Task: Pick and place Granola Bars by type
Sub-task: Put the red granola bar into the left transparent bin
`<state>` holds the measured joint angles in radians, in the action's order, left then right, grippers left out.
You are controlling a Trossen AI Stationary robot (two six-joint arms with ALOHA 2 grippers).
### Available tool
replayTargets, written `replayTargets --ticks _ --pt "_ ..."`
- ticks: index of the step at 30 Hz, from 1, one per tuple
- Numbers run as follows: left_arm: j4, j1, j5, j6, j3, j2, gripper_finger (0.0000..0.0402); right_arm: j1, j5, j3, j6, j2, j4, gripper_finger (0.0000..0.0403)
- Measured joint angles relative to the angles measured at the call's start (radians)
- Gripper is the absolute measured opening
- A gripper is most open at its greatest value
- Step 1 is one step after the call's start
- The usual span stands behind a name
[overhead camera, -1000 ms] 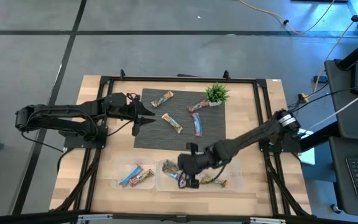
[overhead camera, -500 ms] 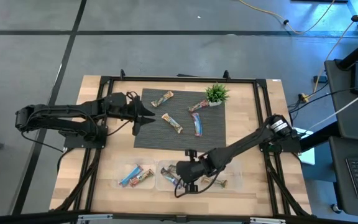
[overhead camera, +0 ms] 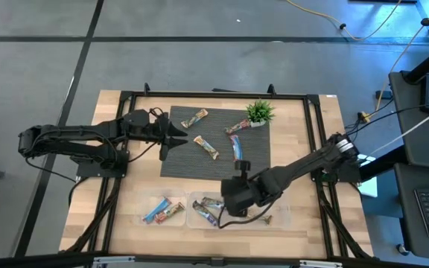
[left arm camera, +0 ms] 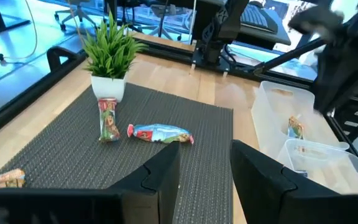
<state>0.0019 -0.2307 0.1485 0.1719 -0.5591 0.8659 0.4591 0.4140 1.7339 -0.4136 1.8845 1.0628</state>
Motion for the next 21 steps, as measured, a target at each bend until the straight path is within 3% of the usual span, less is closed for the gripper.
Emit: replayTargets --ticks 7,15,21 --pt "-0.001 0.000 0.000 0.008 0.000 0.000 0.0132 -0.065 -0.006 -0.222 0.053 -0.176 -0.132 0.0032" --pt "0.025 -0.003 -0.001 0.002 0.000 0.001 0.0132 -0.230 -0.150 -0.643 0.186 -0.490 -0.685 0.0032" --pt "0.064 -0.028 0.000 -0.007 -0.027 0.064 0.0132 -0.325 -0.136 -0.872 0.310 -0.651 -1.080 0.0032"
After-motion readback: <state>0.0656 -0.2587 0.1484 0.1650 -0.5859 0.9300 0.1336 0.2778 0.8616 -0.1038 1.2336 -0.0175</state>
